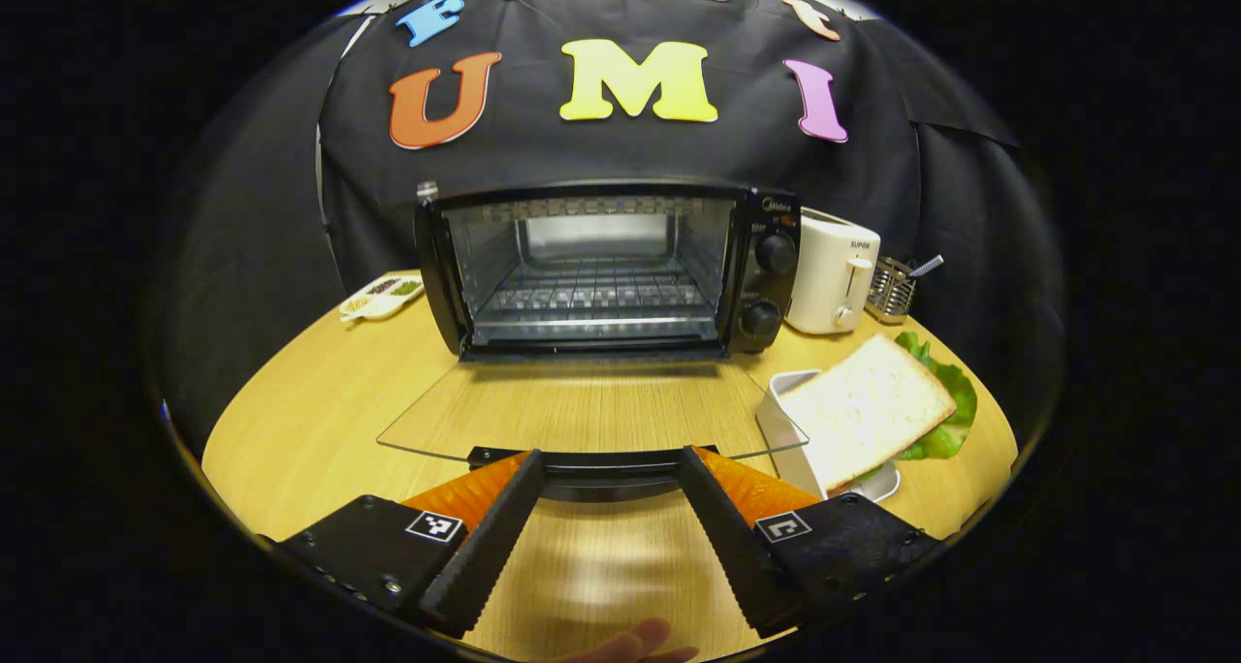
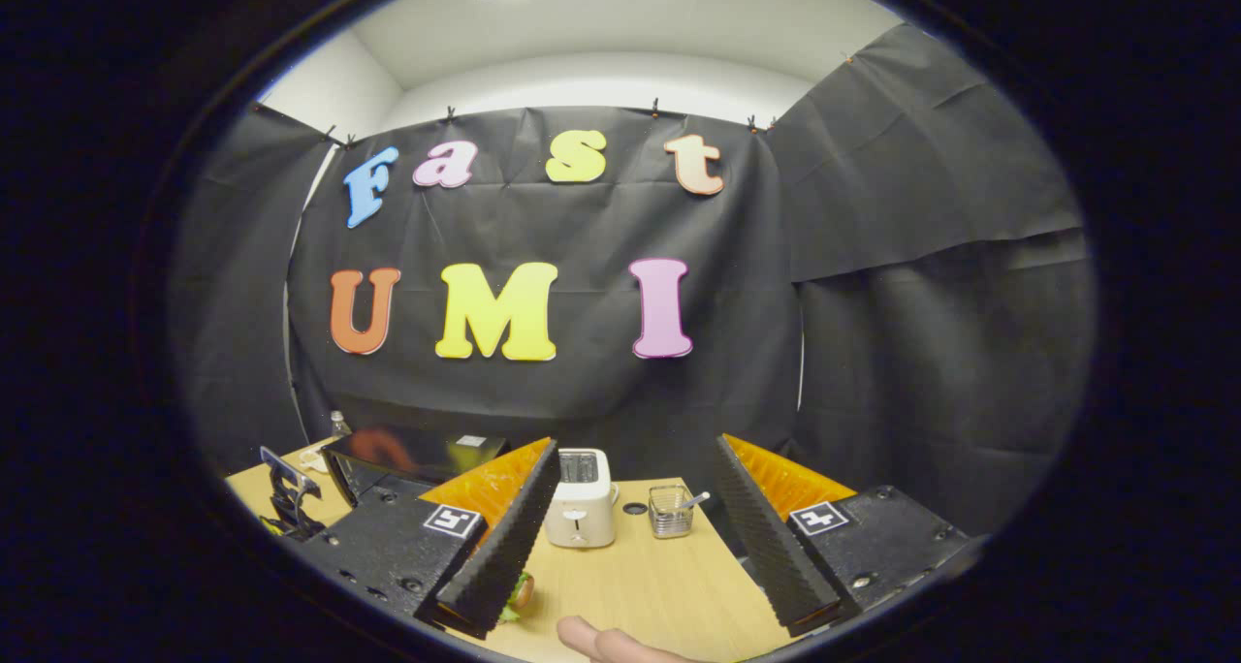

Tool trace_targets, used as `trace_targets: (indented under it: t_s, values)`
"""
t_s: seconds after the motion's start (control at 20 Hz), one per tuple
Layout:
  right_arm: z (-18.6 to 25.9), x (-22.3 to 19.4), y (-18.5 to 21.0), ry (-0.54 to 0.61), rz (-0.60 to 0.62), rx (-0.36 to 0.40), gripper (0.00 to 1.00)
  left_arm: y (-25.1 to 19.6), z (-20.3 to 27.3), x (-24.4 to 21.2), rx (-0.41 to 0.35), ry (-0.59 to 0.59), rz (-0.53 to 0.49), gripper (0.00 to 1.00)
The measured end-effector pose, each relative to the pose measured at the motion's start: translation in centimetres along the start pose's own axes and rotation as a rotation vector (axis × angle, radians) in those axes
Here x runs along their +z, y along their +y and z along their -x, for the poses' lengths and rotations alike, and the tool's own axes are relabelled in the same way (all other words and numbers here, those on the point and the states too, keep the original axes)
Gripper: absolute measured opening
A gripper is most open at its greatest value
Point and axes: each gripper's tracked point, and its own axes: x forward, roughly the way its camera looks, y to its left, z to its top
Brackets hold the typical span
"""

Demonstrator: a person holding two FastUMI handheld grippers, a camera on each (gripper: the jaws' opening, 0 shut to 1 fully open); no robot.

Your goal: Open the electric oven with the left hand, put the food in, and close the electric oven.

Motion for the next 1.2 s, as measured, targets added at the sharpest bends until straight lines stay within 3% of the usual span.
trace_targets:
  t_s: [0.05,0.1,0.15,0.2,0.25,0.3,0.35,0.4,0.45,0.6,0.8,0.85,1.05,1.1,1.15,1.2]
  values:
    - [0.0,-0.1,0.1,0.004,0.003,0.001,0.91,-0.1,-0.3,-1.0,-0.013,0.026,0.01,0.94]
    - [0.0,-0.2,0.2,0.007,0.008,0.002,1.0,0.0,-0.7,-1.6,-0.014,0.046,0.024,0.94]
    - [0.1,-0.3,0.2,0.008,0.012,0.0,0.91,-0.1,-0.6,-1.4,-0.012,0.027,0.02,0.94]
    - [0.1,-0.3,0.1,0.01,0.014,-0.002,0.91,-0.1,-0.6,-1.0,-0.01,0.003,0.008,0.95]
    - [0.1,-0.4,0.0,0.014,0.014,-0.005,1.0,0.0,-0.8,-1.2,-0.008,0.005,0.002,0.94]
    - [0.0,-0.4,0.0,0.016,0.015,-0.007,0.91,-0.2,-0.6,-1.3,-0.009,0.009,0.007,0.94]
    - [0.0,-0.5,-0.1,0.017,0.017,-0.01,0.91,-0.2,-0.4,-0.9,-0.016,-0.009,0.009,0.94]
    - [-0.1,-0.5,-0.2,0.02,0.019,-0.012,1.0,-0.1,-0.2,-0.3,-0.025,-0.032,0.01,0.94]
    - [-0.2,-0.8,-0.3,0.025,0.018,-0.015,0.91,0.2,0.2,0.6,-0.024,-0.064,0.007,0.94]
    - [-1.2,-1.7,0.1,0.065,0.002,-0.007,0.91,0.9,2.3,3.0,0.0,-0.113,-0.006,0.94]
    - [-3.2,-4.1,1.5,0.174,0.015,0.042,0.91,1.1,6.7,8.6,0.0,-0.266,-0.02,0.94]
    - [-3.7,-4.7,1.9,0.201,0.008,0.056,1.0,1.3,7.8,9.9,0.006,-0.301,-0.026,0.94]
    - [-5.4,-7.9,4.2,0.32,-0.044,0.134,1.0,2.9,12.4,14.7,0.034,-0.434,-0.026,0.94]
    - [-5.8,-8.9,4.9,0.358,-0.059,0.159,0.91,3.1,13.5,15.8,0.032,-0.462,-0.016,0.94]
    - [-6.2,-10.3,5.6,0.404,-0.073,0.185,1.0,3.2,14.5,16.7,0.026,-0.489,-0.003,0.94]
    - [-6.7,-11.5,6.1,0.454,-0.096,0.206,0.91,3.4,15.6,17.4,0.023,-0.516,0.004,0.94]
